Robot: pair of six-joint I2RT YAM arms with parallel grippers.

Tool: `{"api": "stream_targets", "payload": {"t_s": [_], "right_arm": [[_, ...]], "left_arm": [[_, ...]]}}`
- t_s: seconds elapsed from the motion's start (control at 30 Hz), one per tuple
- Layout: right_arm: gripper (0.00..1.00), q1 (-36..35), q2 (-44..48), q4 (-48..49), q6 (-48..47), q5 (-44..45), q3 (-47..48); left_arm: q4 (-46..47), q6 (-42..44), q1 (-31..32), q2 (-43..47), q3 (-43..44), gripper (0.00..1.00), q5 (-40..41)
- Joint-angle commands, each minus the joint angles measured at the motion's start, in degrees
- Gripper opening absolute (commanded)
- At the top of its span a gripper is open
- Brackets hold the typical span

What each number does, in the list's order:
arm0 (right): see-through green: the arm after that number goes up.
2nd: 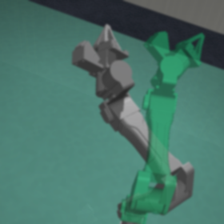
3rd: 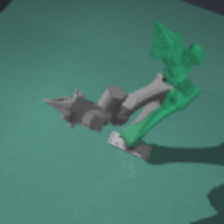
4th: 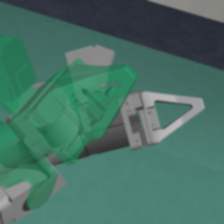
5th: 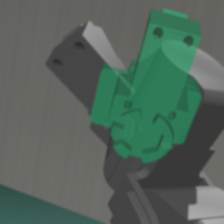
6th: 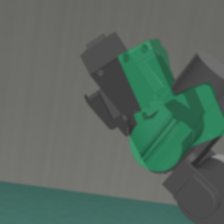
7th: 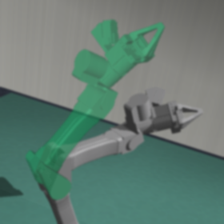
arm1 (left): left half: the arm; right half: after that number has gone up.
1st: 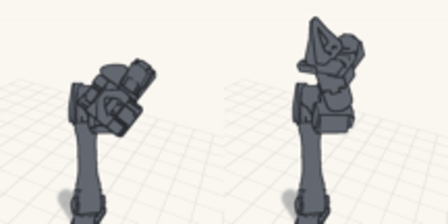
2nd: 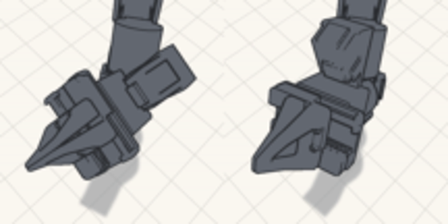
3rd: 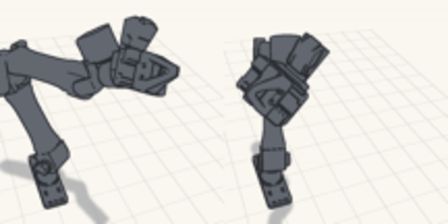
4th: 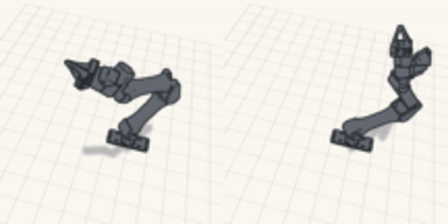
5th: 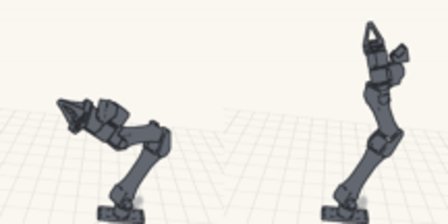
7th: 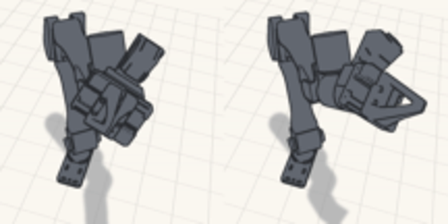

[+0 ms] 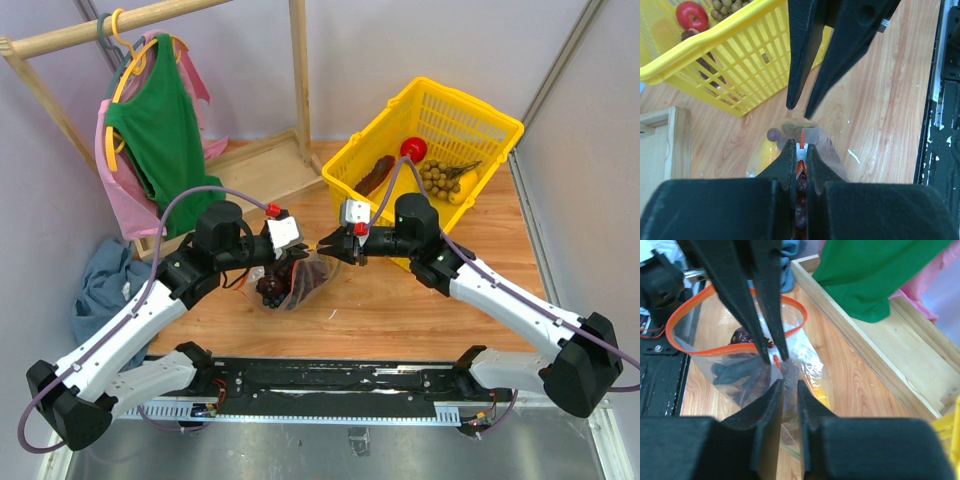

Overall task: Place the food in the zip-top bag and seal the zipper
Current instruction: Zip the zipper food storage bag at the center of the board.

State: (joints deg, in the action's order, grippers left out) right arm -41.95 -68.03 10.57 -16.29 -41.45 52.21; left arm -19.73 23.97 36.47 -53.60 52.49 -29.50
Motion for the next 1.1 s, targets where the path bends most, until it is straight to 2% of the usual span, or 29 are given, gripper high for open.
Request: {"api": "stream_targets", "payload": {"t_s": [0.0,0.13,0.4,0.57,0.67,0.7,0.77,0.9,1.07], "right_arm": [[0.26,0.0,-1.45,-0.81,-1.51,-6.29,2.57],[0.3,-0.87,-4.11,-1.02,-2.14,-5.95,4.16],[0.32,-1.13,-6.55,-4.33,-3.59,-7.04,6.25],[0.22,-1.21,-7.85,-4.25,-3.28,-7.03,6.85],[0.06,-1.24,-7.23,-3.05,-2.37,-6.17,6.44],[0.02,-1.24,-6.8,-2.45,-2.0,-5.37,6.15],[0.01,-1.2,-5.78,-1.52,-1.48,-4.15,5.45],[0.01,-1.2,-3.52,2.41,0.59,-1.97,2.9],[0.01,-1.17,-2.4,3.71,1.5,-1.44,1.93]], "left_arm": [[1.06,0.22,0.01,-0.72,1.05,0.0,-2.45],[1.33,0.14,0.01,-0.71,1.12,0.0,-3.94],[1.69,-0.14,-0.05,-0.67,1.38,0.0,-5.01],[2.05,-0.45,-0.08,-0.45,1.21,0.0,-5.65],[1.98,-0.78,-0.04,-0.24,1.15,0.01,-5.39],[2.04,-0.94,-0.08,-0.01,1.02,0.02,-4.95],[2.45,-1.54,-0.08,0.79,0.31,0.07,-3.81],[3.53,-3.08,-0.08,2.22,-1.01,0.24,-0.27],[4.58,-4.7,-0.08,3.32,-2.6,0.29,1.56]]}}
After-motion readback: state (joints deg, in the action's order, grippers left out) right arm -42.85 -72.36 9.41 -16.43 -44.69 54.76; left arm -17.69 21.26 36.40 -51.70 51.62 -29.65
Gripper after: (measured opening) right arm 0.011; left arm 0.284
